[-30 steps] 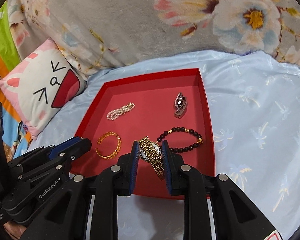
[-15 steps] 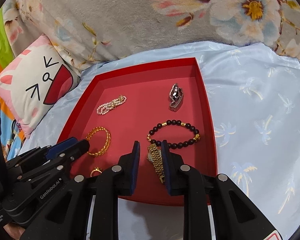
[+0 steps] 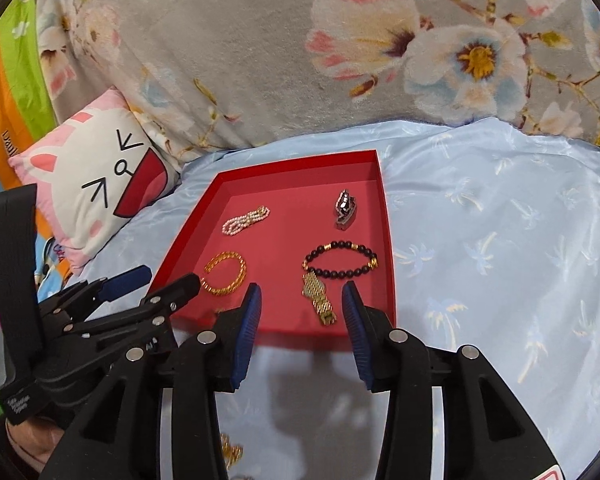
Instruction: Organize jewelry
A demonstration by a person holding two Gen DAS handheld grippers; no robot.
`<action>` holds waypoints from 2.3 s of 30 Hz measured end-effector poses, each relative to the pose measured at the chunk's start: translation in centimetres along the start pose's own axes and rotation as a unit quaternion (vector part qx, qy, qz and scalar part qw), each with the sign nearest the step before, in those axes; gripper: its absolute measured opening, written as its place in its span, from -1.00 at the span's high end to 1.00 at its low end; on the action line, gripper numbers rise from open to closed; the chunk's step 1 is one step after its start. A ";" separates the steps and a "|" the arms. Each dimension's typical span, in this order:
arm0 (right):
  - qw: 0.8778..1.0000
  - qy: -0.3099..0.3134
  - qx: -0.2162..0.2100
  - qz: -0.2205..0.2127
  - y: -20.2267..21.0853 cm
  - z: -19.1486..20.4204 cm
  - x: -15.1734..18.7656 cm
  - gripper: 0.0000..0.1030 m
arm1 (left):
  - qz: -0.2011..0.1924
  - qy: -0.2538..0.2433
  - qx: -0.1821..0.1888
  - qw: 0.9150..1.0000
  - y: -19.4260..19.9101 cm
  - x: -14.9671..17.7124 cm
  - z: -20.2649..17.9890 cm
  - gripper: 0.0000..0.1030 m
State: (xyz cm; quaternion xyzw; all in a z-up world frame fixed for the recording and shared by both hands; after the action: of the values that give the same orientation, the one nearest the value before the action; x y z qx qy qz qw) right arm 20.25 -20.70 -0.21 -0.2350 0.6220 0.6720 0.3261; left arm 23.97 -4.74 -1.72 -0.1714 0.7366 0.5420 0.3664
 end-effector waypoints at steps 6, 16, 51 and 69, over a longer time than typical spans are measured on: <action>1.000 0.009 0.005 0.004 3.8 -0.3 3.6 0.16 | 0.003 0.002 0.007 1.000 2.9 2.1 -0.8 -0.24; 0.998 0.042 -0.007 0.053 7.1 0.9 11.5 0.16 | 0.024 0.011 -0.002 1.000 6.6 7.3 -0.1 -0.25; 0.992 0.089 0.020 0.084 3.9 4.4 16.5 0.60 | 0.080 0.047 0.003 0.996 7.7 13.8 1.6 -0.25; 0.995 0.044 0.031 0.088 5.6 0.8 16.0 0.70 | 0.096 0.035 0.052 0.993 6.2 14.4 -1.5 -0.25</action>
State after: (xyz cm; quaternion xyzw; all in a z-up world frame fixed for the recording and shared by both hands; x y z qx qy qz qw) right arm 5.38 -17.60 -7.87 -0.1981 0.6745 0.6677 0.2452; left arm 9.73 -1.89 -7.73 -0.0995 0.7895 0.5289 0.2951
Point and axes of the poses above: each gripper's, at about its wrist camera, not at the fingertips, and y roughly against the way its jaws point, z to its left, x to its underside, the point moved 3 cm from there along -y, roughly the way its jaws point, and after that the axes turned 10 degrees about x, right-handed, at the moved point
